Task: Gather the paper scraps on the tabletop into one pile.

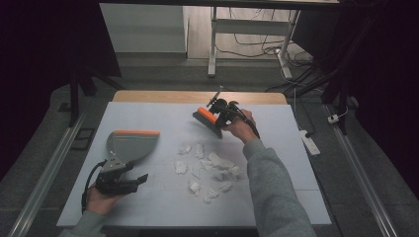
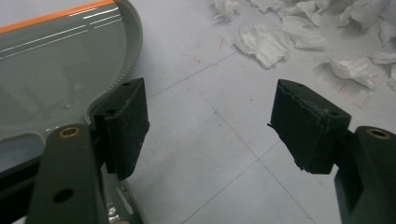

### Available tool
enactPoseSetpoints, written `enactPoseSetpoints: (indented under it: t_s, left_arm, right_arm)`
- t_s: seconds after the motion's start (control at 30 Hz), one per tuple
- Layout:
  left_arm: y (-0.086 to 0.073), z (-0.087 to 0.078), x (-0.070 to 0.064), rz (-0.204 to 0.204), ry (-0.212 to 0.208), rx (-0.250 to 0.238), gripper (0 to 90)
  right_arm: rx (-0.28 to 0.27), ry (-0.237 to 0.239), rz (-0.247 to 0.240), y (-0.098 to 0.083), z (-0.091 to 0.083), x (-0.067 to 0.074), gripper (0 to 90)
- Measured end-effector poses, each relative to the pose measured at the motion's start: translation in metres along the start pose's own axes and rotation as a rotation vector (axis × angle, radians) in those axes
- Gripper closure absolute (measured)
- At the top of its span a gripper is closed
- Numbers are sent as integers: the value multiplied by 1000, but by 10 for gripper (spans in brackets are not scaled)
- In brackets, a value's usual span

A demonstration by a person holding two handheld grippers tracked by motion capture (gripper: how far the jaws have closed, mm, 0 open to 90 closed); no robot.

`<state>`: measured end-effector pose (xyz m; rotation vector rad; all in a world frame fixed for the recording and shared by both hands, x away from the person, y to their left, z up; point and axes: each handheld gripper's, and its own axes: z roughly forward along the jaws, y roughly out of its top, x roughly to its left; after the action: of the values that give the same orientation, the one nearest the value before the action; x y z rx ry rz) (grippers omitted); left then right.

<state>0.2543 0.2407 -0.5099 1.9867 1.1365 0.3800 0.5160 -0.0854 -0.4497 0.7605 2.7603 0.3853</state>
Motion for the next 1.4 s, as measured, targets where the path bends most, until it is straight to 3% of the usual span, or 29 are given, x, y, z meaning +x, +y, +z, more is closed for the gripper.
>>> enactPoseSetpoints:
  t_s: [0.13,0.4,0.57,0.73,0.87,0.97,1.4]
  left_arm:
    - [0,1,0,-5,0,1,283]
    - [0,1,2,-8,4,4,283]
    - [0,1,3,-10,1,1,284]
    - [0,1,3,-15,-5,-2,284]
    - [0,2,2,-14,-3,-1,284]
    - [0,3,1,-13,2,0,284]
    - [0,0,1,-20,10,-14,284]
  right_arm:
    - [22,25,-24,7,2,9,707]
    - [90,26,-156,17,4,33,709]
    - [103,46,-214,11,-3,45,709]
    - [86,73,-254,-8,-11,58,708]
    - [76,124,-249,-23,-22,65,708]
    - [36,142,-236,-32,-31,68,707]
    - [-165,47,-54,-57,-80,58,706]
